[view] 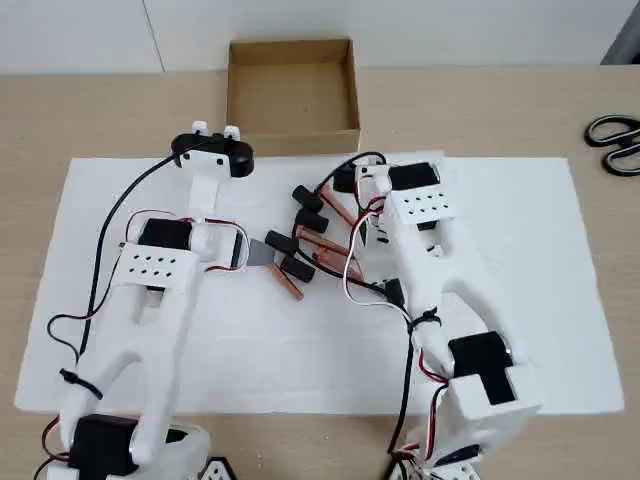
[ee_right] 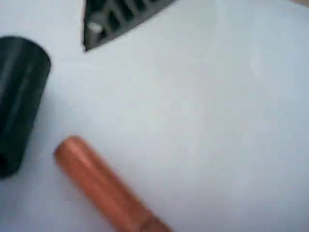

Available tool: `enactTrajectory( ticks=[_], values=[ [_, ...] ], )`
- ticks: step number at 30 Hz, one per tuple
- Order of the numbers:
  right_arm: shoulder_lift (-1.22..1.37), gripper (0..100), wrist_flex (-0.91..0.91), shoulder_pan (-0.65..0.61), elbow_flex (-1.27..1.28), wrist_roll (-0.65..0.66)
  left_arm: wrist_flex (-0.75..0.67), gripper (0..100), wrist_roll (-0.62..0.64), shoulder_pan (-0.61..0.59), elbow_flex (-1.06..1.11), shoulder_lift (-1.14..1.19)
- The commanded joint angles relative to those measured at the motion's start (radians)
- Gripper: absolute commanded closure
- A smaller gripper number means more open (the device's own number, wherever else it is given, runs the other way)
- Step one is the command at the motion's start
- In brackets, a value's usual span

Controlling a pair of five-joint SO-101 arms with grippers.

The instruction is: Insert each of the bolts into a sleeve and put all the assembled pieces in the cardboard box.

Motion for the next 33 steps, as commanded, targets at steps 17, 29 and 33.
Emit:
enactTrajectory(
  ticks=[17, 29, 33],
  values=[
    [0.176, 82.2, -0.211, 0.007, 0.003, -0.017, -0.021, 69, -0.009, 0.008, -0.004, -0.005],
    [0.249, 95.4, -0.236, 0.051, -0.002, -0.012, -0.021, 69, -0.009, 0.008, -0.002, -0.005],
    [0.249, 99.1, -0.228, 0.051, -0.002, -0.011, -0.015, 69, -0.006, 0.003, -0.007, -0.012]
  ],
)
